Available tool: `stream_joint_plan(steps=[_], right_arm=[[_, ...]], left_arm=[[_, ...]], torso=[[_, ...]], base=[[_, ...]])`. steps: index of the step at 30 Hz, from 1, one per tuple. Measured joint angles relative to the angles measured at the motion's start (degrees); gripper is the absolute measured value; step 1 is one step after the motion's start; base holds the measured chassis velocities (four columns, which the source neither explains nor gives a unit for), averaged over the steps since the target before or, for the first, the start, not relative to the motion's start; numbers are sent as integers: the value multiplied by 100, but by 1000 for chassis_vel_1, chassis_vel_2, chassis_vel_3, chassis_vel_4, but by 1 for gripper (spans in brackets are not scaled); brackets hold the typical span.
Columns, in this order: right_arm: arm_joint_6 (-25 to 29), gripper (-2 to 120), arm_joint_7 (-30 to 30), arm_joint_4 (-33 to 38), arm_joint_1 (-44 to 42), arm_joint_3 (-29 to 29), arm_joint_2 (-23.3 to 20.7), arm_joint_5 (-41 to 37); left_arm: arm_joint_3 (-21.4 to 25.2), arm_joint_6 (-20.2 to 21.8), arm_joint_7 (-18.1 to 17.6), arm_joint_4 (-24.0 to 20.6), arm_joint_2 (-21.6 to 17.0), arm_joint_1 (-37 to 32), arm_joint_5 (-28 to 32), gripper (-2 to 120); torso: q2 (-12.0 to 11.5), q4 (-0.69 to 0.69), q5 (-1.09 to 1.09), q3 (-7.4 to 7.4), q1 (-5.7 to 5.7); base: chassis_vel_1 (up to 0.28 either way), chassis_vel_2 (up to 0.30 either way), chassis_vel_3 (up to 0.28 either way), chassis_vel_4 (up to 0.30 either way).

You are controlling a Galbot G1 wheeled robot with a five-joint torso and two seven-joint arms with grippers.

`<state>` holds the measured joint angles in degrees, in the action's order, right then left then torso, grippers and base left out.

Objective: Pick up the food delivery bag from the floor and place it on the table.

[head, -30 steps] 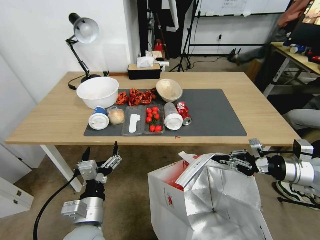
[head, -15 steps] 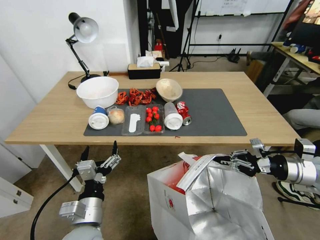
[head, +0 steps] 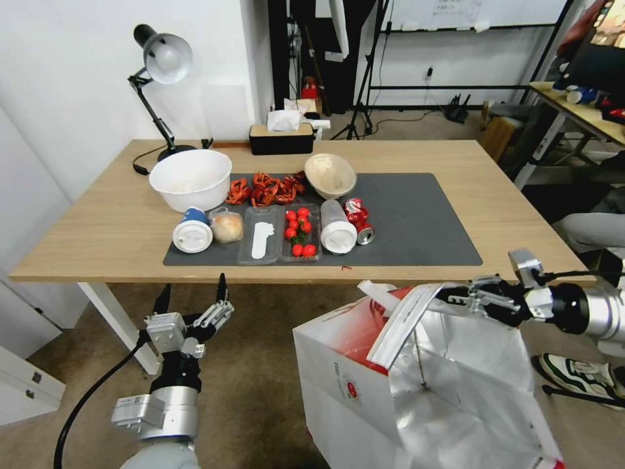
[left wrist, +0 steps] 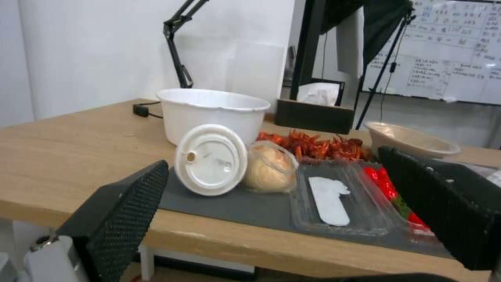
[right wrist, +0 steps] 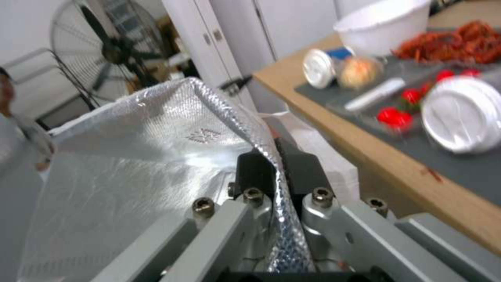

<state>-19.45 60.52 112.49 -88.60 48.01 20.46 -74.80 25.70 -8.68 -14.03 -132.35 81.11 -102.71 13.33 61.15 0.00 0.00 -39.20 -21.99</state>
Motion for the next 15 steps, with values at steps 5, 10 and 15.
stream_joint_plan(steps=[5, 10, 15], right_arm=[[-79, 0, -34, -14, -2, 140, -423, -621], [-152, 0, -54, -36, -8, 338, -738, -1200], [-196, 0, -102, -7, 22, 442, -862, -1613]], left_arm=[[56, -59, -31, -76, 77, -88, -45, 100], [104, -105, -49, -123, 159, -133, -75, 100], [116, -108, -79, -136, 178, -134, -87, 100]], torso=[[-1, 0, 0, 1, 2], [-3, -1, 0, 2, 2], [-4, 0, 0, 2, 2]], base=[[0, 0, 0, 0], [0, 0, 0, 0], [0, 0, 0, 0]])
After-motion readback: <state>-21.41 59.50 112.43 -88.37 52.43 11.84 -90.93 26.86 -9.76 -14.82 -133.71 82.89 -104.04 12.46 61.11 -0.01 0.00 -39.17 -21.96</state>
